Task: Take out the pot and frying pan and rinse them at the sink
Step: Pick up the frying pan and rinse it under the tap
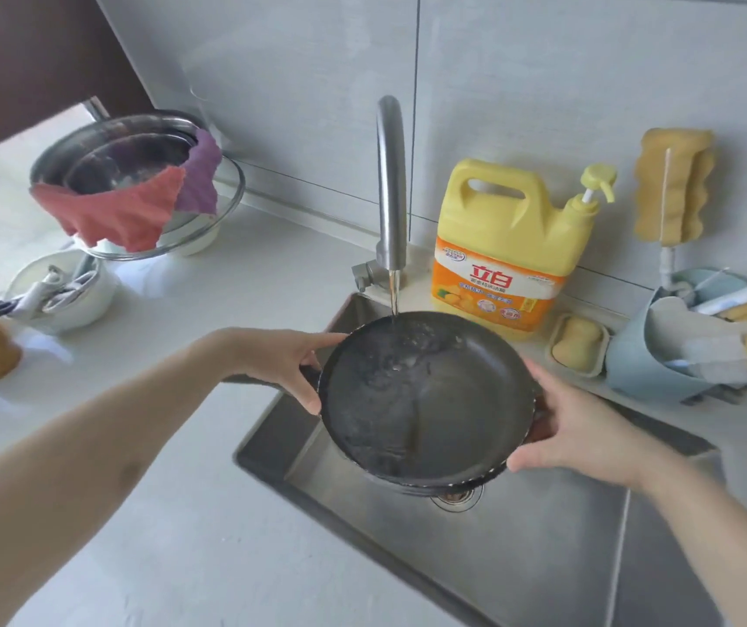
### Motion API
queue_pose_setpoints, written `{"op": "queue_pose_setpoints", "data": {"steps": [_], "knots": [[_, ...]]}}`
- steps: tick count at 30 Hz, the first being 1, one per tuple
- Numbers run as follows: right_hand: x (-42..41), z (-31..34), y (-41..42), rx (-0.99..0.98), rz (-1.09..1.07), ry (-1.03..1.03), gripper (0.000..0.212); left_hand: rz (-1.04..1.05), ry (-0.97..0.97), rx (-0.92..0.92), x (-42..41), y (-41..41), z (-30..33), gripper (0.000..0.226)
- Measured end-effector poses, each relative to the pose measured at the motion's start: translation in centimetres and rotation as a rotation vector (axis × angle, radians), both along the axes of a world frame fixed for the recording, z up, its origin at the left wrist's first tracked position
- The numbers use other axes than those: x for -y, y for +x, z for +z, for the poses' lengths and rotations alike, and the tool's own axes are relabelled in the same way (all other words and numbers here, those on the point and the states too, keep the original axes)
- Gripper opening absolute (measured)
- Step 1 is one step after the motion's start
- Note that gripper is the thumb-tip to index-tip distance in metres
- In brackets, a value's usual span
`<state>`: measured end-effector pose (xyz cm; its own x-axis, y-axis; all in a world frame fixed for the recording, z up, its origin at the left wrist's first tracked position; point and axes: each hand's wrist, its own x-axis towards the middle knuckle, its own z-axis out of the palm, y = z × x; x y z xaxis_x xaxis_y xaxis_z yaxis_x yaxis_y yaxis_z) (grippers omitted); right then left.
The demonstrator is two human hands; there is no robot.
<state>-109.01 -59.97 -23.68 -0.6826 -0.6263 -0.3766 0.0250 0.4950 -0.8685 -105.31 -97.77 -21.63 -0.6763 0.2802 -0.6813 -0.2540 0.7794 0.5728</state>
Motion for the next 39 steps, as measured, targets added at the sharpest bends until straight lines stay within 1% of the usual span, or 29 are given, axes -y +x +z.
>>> {"op": "queue_pose_setpoints", "data": {"steps": [1, 3, 6, 8, 10, 12, 16, 19, 21, 22, 25, 27, 28, 29, 31, 34, 37, 39], "knots": [[0.4, -1.2, 0.7, 0.027, -0.023, 0.007, 0.131, 0.004, -0.049, 0.011, 0.3, -0.2, 0.7, 0.105], [1.4, -3.4, 2.0, 0.060, -0.068, -0.042, 0.132, -0.002, -0.166, -0.021, 0.7, -0.4, 2.0, 0.107], [3.0, -5.6, 3.4, 0.062, -0.155, -0.116, 0.133, 0.000, -0.288, -0.148, 0.8, -0.4, 2.5, 0.114], [3.5, -6.7, 3.3, 0.016, -0.208, -0.103, 0.140, 0.007, -0.376, -0.250, 0.5, -0.1, 2.0, 0.117], [3.5, -7.0, 2.7, -0.083, -0.242, -0.036, 0.147, 0.018, -0.431, -0.372, 0.0, 0.3, 0.6, 0.122], [3.0, -6.6, 1.8, -0.219, -0.254, 0.050, 0.148, 0.057, -0.421, -0.501, -0.9, 0.6, -1.1, 0.126], [1.0, -6.0, 0.1, -0.469, -0.277, 0.132, 0.140, 0.185, -0.388, -0.739, -3.1, 1.3, -5.0, 0.129], [-0.1, -6.3, -0.6, -0.706, -0.277, 0.185, 0.134, 0.220, -0.394, -1.022, -4.7, 1.6, -7.3, 0.131], [-0.6, -6.6, -0.7, -0.880, -0.263, 0.220, 0.137, 0.249, -0.405, -1.101, -5.4, 1.6, -8.6, 0.130], [-0.8, -6.5, -0.7, -0.923, -0.255, 0.237, 0.138, 0.261, -0.398, -1.107, -5.6, 1.6, -9.1, 0.130], [-1.3, -6.3, -0.5, -0.961, -0.235, 0.276, 0.136, 0.281, -0.368, -1.137, -6.2, 1.4, -10.3, 0.128], [-1.8, -6.3, -0.4, -0.929, -0.229, 0.301, 0.140, 0.267, -0.368, -1.141, -6.8, 1.3, -10.6, 0.129], [-2.0, -6.1, -0.4, -0.869, -0.231, 0.301, 0.145, 0.258, -0.368, -1.113, -7.1, 1.3, -10.7, 0.132], [-2.3, -6.0, -0.5, -0.813, -0.241, 0.290, 0.147, 0.256, -0.364, -1.057, -7.3, 1.1, -10.6, 0.135], [-2.9, -5.7, -0.8, -0.717, -0.214, 0.248, 0.145, 0.251, -0.358, -0.896, -7.4, 0.7, -10.5, 0.138], [-3.3, -5.5, -1.2, -0.583, -0.162, 0.250, 0.144, 0.195, -0.270, -0.645, -7.1, -0.3, -9.8, 0.137], [-3.2, -5.7, -1.6, -0.380, -0.149, 0.235, 0.146, 0.165, -0.189, -0.457, -6.2, -1.3, -8.6, 0.141], [-3.0, -5.4, -1.4, -0.254, -0.138, 0.195, 0.147, 0.120, -0.132, -0.352, -5.3, -1.6, -7.6, 0.140]]}}
